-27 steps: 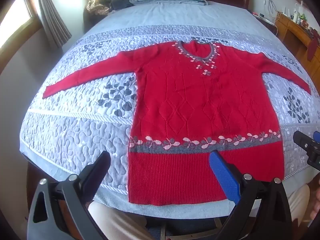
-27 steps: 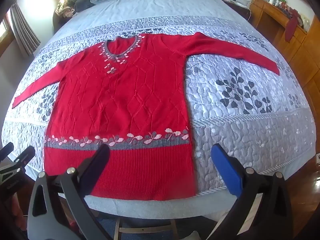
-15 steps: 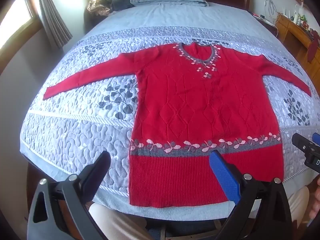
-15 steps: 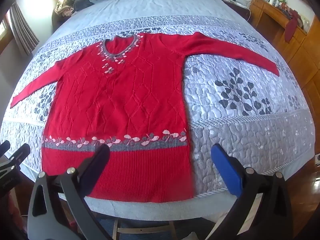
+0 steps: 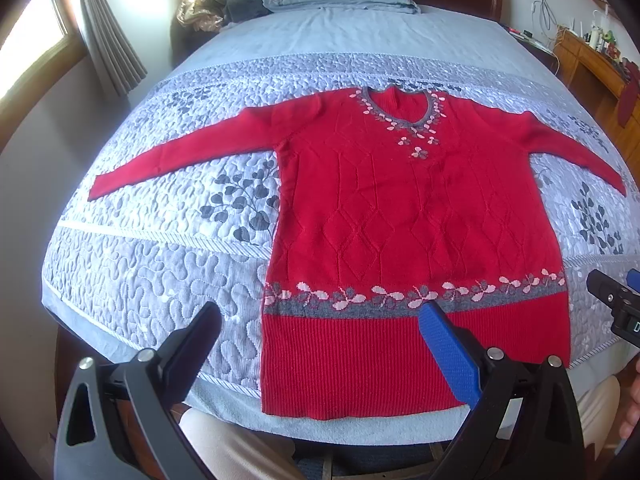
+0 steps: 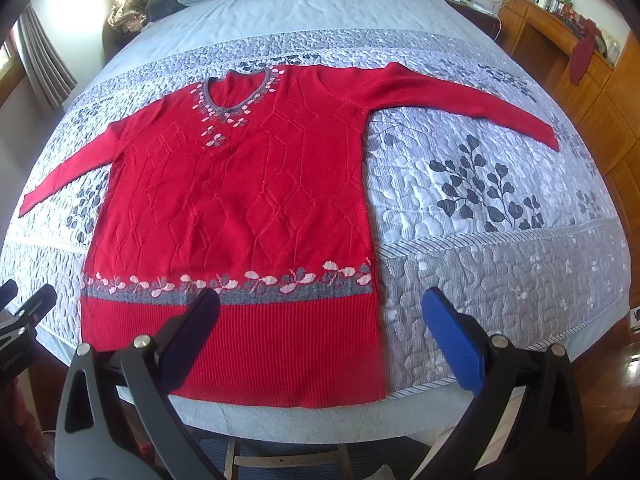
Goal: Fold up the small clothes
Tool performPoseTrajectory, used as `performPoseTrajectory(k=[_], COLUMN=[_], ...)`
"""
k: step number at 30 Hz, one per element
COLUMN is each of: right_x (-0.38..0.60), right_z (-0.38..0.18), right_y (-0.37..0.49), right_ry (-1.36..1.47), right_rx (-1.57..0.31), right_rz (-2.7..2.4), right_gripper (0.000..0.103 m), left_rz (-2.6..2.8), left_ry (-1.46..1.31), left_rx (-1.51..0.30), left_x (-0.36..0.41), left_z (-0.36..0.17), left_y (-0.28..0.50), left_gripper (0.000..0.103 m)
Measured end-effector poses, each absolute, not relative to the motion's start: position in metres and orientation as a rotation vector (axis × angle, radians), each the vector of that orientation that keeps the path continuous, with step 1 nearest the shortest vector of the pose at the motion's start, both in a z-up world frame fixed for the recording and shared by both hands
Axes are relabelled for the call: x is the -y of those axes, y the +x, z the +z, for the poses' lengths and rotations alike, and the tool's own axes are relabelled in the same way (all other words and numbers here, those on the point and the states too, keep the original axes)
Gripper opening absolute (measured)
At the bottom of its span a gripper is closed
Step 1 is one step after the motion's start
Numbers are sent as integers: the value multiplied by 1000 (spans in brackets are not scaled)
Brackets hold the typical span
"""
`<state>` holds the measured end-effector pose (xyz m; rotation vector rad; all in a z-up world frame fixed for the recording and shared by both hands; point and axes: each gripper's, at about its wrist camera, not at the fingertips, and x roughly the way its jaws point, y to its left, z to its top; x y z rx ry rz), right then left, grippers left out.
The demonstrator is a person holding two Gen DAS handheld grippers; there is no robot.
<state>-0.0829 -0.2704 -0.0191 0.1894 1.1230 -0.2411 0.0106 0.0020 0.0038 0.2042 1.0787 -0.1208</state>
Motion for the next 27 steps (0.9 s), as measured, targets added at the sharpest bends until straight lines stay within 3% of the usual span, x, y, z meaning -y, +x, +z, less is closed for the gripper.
performPoseTrajectory(k=[27], right_x=[272], right_z=[-23], right_y=[-82], right_ry=[182], right_rx=[-1125], right_rz=[-249], right_gripper=[100], left_rz=[-119], left_ry=[205], left_rx=[-1092], left_x=[-4], left_z=[-4], left_y=[14], left_gripper=[99])
